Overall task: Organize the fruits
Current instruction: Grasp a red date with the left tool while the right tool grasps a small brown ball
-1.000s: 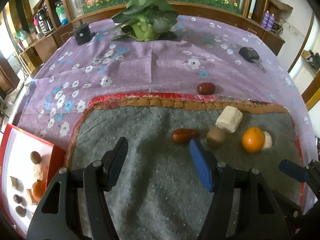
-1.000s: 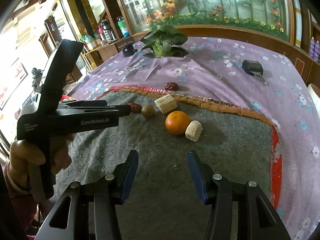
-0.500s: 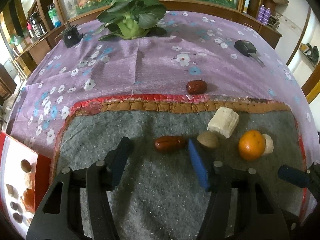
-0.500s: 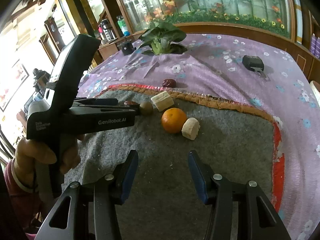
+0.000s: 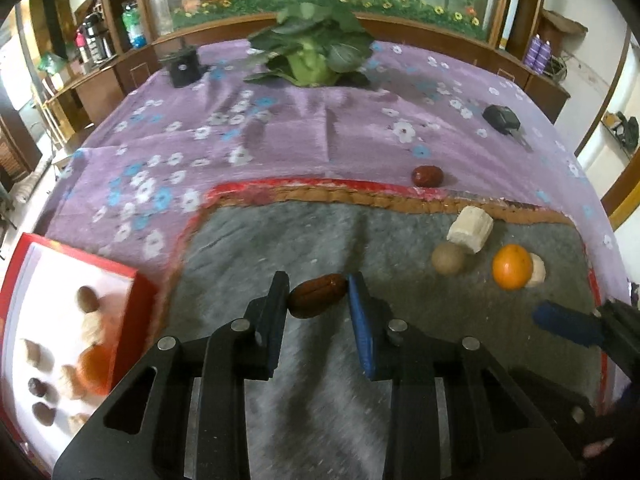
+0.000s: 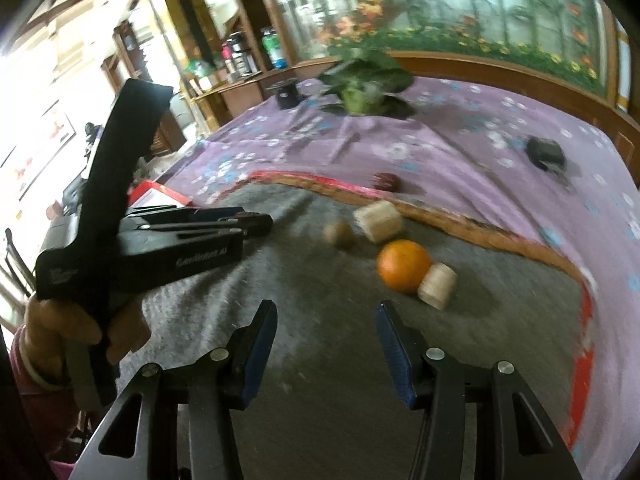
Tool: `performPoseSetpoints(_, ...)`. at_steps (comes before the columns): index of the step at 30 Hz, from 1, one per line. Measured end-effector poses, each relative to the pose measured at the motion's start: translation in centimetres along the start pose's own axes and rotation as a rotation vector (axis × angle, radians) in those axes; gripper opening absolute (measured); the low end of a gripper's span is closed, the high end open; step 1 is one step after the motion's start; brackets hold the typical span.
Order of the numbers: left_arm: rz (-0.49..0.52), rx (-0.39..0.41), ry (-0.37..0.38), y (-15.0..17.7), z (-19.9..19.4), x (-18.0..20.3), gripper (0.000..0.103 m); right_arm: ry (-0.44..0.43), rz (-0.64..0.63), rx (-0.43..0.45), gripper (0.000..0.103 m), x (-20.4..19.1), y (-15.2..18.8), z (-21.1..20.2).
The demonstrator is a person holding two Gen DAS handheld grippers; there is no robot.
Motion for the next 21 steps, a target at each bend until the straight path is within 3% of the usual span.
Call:
performPoseSetpoints(4,-0.02,0.016,0.01,0.1,-1.3,-0.9,0.029,-0.014,0.008,-0.013,0.049,-0.6,-1.0,2.7)
performPoseSetpoints(8,-0.021,0.015,0.023,0.5,-2.0,-1.5,0.029,0.065,-0.024,-0.037,0.044,-0.2,-1.8,5.5)
performPoseSetpoints(13,-0.021,0.01,0.027,0.8,-2.3,-2.1,0.029,0.083,0.039,-0.038,0.034,1.2,-2.6,7.6)
performPoseSetpoints(15,-0.023,0.003,0.026,1.0,-2.3,-2.3,0.029,0.112,0.004,-0.039,0.022,1.0,-2.6,7.7)
performPoseSetpoints(21,-0.044,0.015,0.022,1.3,-3.3,-3.2,0.029,0.094,-0.002,-0.03,0.022,0.2,-2.4,5.5)
Point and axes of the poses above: each gripper's, at about its wrist camera, not at the fingertips, and z roughly the way its jaws point, x to its right, y to its underside, the point moved 3 cm from there along z, roughly the way its jaws point, and after that the axes turned 13 degrees about x, right-handed, at the moved point
